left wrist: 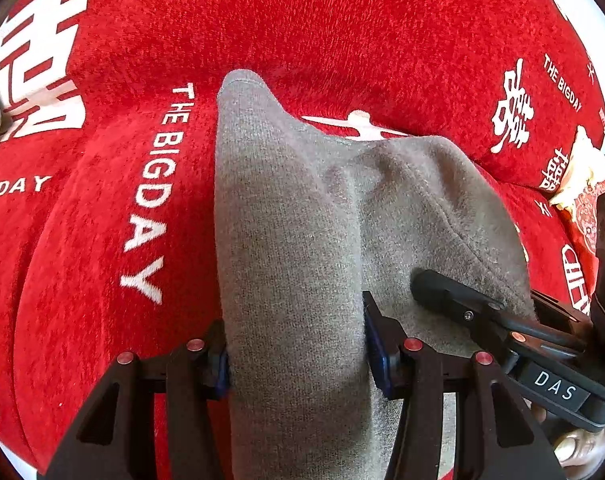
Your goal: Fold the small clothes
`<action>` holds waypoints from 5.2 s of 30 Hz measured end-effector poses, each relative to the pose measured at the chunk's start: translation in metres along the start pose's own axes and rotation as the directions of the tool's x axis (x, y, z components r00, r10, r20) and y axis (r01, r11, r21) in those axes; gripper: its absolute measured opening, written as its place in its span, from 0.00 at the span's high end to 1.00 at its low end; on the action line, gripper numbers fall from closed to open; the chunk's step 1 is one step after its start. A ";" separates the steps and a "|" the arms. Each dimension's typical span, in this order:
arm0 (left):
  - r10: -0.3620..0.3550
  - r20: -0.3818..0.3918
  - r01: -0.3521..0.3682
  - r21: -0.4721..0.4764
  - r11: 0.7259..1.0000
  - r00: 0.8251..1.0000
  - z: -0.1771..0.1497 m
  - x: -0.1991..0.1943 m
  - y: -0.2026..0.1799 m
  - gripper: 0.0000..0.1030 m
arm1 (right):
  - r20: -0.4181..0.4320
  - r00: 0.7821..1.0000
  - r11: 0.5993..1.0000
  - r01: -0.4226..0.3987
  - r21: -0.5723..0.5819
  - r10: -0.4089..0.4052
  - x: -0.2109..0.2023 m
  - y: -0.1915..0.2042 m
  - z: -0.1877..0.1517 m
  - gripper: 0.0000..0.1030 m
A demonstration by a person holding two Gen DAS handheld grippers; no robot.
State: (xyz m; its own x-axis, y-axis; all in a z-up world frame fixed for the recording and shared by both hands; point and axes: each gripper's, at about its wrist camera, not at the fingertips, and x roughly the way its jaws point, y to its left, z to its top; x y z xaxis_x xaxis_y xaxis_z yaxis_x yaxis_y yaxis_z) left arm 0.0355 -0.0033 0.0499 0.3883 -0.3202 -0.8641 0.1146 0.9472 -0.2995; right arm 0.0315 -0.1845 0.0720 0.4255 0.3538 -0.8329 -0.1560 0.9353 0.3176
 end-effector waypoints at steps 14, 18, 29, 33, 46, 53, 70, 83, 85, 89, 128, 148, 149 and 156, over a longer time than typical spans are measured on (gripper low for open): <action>0.040 0.027 -0.041 0.022 0.999 0.999 -0.034 -0.023 -0.003 0.48 | 0.021 1.000 1.000 -0.018 -0.011 0.018 -0.015 0.013 -0.032 0.57; 0.055 0.040 -0.056 0.033 0.998 0.998 -0.043 -0.030 -0.006 0.48 | 0.029 0.999 1.000 -0.025 -0.007 0.025 -0.020 0.015 -0.041 0.57; 0.069 0.054 -0.071 0.034 0.997 0.996 -0.070 -0.043 -0.005 0.48 | 0.045 0.999 0.999 -0.028 -0.019 0.029 -0.029 0.026 -0.066 0.57; 0.065 0.060 -0.067 0.037 0.997 0.996 -0.077 -0.046 -0.003 0.48 | 0.055 0.998 0.999 -0.018 -0.035 0.020 -0.032 0.032 -0.074 0.57; 0.060 0.095 -0.066 0.066 0.996 0.994 -0.094 -0.049 -0.003 0.48 | 0.079 0.997 0.998 0.000 -0.055 0.004 -0.035 0.036 -0.089 0.57; 0.051 0.121 -0.060 0.075 0.995 0.991 -0.101 -0.047 -0.002 0.47 | 0.086 0.996 0.999 -0.016 -0.039 0.020 -0.030 0.026 -0.096 0.57; 0.112 0.177 -0.114 0.002 0.993 0.978 -0.090 -0.073 0.024 0.12 | 0.196 0.978 0.994 -0.081 0.071 0.066 -0.058 -0.013 -0.085 0.25; 0.336 0.057 -0.339 0.051 0.939 0.940 -0.044 -0.023 0.022 0.10 | 0.047 0.977 0.970 -0.211 0.117 0.207 -0.004 -0.008 -0.035 0.26; 0.316 0.047 -0.318 0.036 0.947 0.947 -0.042 -0.025 0.026 0.10 | 0.059 0.975 0.967 -0.218 0.129 0.212 -0.003 -0.012 -0.034 0.26; 0.287 0.082 -0.290 0.027 0.957 0.954 -0.057 -0.048 0.019 0.10 | 0.093 0.978 0.981 -0.192 0.041 0.187 -0.033 0.005 -0.050 0.26; 0.357 0.410 -0.379 -0.030 0.925 0.839 -0.192 -0.150 -0.023 0.10 | 0.321 0.926 0.959 0.251 -0.134 -0.198 -0.135 0.077 -0.209 0.16; 0.339 0.414 -0.370 -0.006 0.929 0.845 -0.194 -0.153 -0.031 0.10 | 0.324 0.925 0.954 0.258 -0.155 -0.197 -0.135 0.084 -0.211 0.16; 0.340 0.415 -0.371 -0.006 0.929 0.844 -0.194 -0.153 -0.031 0.10 | 0.323 0.926 0.954 0.257 -0.156 -0.196 -0.135 0.084 -0.211 0.16; 0.346 0.427 -0.380 -0.006 0.925 0.835 -0.196 -0.153 -0.031 0.10 | 0.317 0.927 0.953 0.257 -0.158 -0.198 -0.133 0.087 -0.212 0.16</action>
State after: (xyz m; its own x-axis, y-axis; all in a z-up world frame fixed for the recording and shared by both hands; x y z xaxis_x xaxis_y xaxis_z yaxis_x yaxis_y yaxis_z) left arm -0.2063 0.0129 0.1126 0.7545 0.0678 -0.6528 -0.0469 0.9977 0.0495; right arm -0.2278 -0.1492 0.1140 0.7084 0.1415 -0.6915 -0.1805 0.9834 0.0164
